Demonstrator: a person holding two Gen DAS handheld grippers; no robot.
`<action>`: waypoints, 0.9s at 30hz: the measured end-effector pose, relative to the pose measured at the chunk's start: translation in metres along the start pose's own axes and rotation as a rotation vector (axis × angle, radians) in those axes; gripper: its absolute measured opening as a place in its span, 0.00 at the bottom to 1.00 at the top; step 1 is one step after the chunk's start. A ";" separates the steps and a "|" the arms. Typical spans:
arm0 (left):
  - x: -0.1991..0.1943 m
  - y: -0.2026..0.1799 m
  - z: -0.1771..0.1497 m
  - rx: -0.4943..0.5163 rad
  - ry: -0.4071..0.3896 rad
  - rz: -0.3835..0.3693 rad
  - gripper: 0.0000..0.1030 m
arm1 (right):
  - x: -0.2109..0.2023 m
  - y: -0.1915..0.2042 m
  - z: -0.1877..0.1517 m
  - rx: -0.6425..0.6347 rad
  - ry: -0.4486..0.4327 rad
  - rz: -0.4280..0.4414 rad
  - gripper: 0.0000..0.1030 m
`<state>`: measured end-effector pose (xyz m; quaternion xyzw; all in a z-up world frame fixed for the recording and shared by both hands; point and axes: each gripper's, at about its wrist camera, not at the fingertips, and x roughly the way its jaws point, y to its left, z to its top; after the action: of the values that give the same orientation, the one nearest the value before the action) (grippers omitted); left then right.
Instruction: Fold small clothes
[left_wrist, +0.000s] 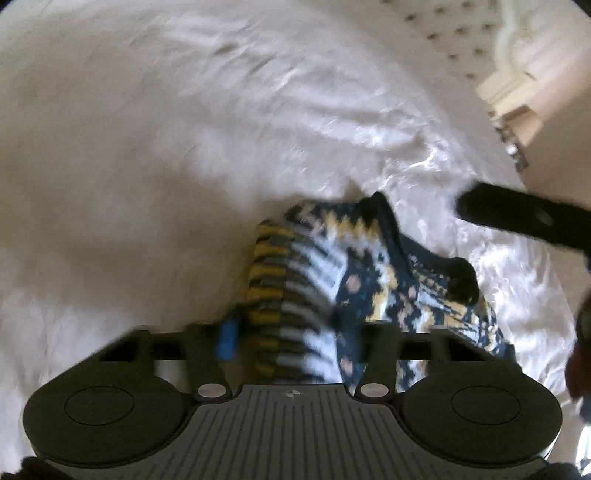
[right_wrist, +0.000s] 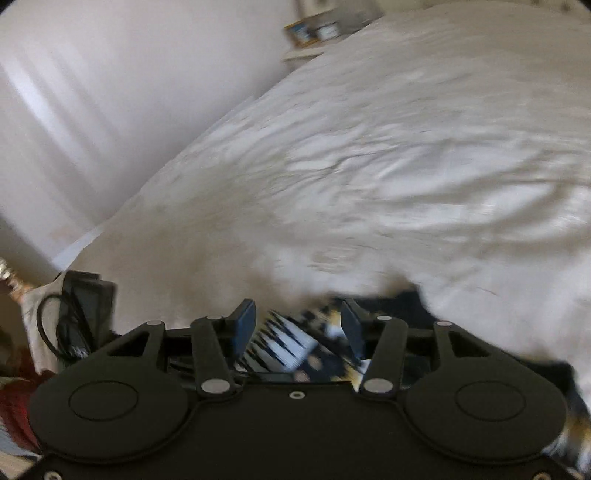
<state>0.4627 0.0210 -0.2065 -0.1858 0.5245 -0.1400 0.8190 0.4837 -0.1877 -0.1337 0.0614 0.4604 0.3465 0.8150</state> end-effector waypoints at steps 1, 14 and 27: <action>-0.003 -0.007 -0.004 0.052 -0.027 0.004 0.32 | 0.007 0.001 0.000 -0.013 0.013 0.007 0.57; -0.028 -0.086 -0.093 0.617 -0.251 0.158 0.33 | 0.044 0.006 -0.003 -0.084 0.210 0.143 0.58; -0.060 -0.081 -0.101 0.626 -0.356 0.323 0.35 | 0.041 0.011 0.009 -0.032 0.107 0.286 0.14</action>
<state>0.3433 -0.0417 -0.1600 0.1363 0.3286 -0.1282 0.9257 0.4991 -0.1520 -0.1530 0.0949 0.4843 0.4693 0.7323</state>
